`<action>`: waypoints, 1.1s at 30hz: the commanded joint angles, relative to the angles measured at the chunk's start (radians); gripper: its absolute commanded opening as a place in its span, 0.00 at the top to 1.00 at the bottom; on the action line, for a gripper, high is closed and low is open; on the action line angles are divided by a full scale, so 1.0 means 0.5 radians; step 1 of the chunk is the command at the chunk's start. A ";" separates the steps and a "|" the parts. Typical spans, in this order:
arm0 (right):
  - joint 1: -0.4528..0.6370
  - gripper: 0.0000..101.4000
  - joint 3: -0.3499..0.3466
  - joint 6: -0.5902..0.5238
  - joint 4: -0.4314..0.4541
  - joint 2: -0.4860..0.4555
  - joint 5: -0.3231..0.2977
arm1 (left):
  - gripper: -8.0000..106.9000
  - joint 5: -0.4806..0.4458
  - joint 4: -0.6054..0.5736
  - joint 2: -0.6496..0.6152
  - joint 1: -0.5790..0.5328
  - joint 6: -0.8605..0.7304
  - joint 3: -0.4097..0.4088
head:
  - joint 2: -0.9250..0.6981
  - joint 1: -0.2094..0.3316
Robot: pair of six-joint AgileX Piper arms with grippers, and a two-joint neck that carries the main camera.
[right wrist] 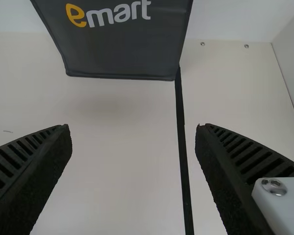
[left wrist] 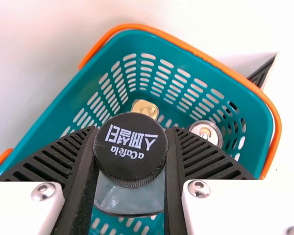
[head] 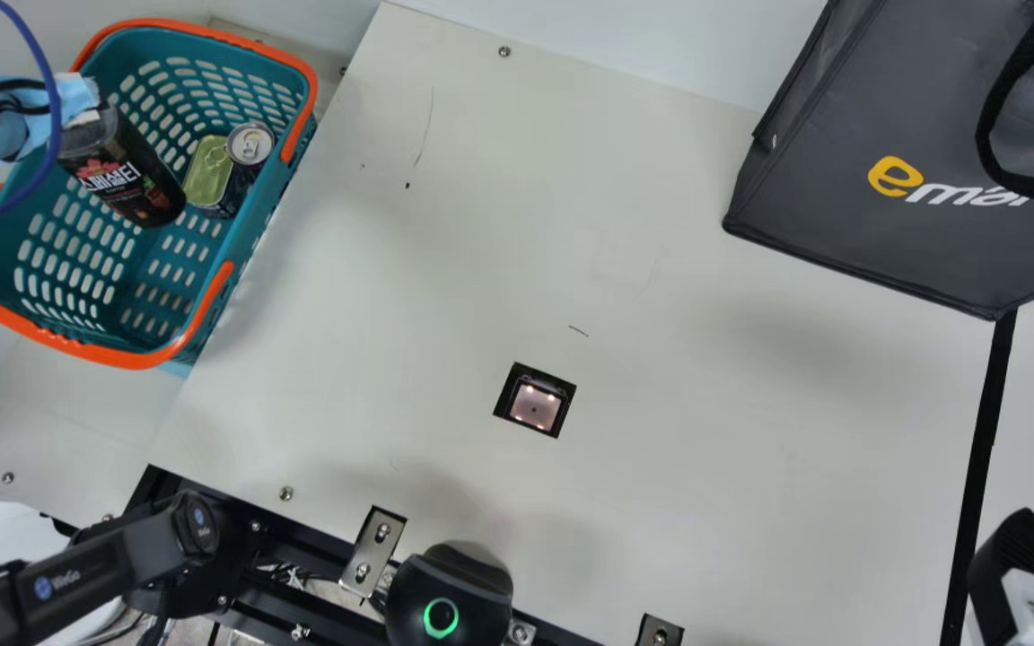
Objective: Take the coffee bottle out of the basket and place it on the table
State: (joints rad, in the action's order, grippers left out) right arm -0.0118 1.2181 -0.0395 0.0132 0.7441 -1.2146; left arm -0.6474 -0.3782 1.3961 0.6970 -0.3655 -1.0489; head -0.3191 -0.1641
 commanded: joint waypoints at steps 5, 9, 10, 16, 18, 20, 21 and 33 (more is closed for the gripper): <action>0.000 0.10 0.000 0.000 0.000 0.000 0.000 | 0.84 -0.042 -0.029 -0.072 -0.029 -0.043 0.006 | -0.005 0.052; 0.000 0.10 0.000 0.000 0.000 0.000 0.000 | 0.84 -0.074 -0.044 -0.121 -0.060 -0.062 0.009 | -0.005 0.052; 0.000 0.10 0.000 0.000 0.000 0.000 0.000 | 0.84 -0.081 -0.047 -0.133 -0.068 -0.066 0.009 | -0.005 0.052; 0.000 0.10 0.000 0.000 0.000 0.000 0.000 | 0.84 -0.127 -0.067 -0.214 -0.134 -0.086 0.027 | -0.005 0.052; 0.000 0.10 0.000 0.000 0.000 0.000 0.000 | 0.84 -0.138 -0.070 -0.236 -0.154 -0.088 0.033 | -0.005 0.052; 0.000 0.10 0.000 0.000 0.000 0.000 0.000 | 0.84 -0.156 -0.075 -0.267 -0.186 -0.092 0.042 | -0.005 0.052; 0.000 0.10 0.000 0.000 0.000 0.000 0.000 | 0.84 -0.163 -0.077 -0.283 -0.202 -0.092 0.048 | -0.005 0.052; 0.000 0.10 0.000 0.000 0.000 0.000 0.000 | 0.84 -0.228 -0.045 -0.443 -0.415 -0.021 0.112 | -0.005 0.052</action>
State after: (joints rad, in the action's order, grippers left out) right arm -0.0118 1.2181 -0.0395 0.0132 0.7441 -1.2144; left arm -0.7562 -0.4009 1.1781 0.4996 -0.3817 -0.9960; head -0.3191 -0.1641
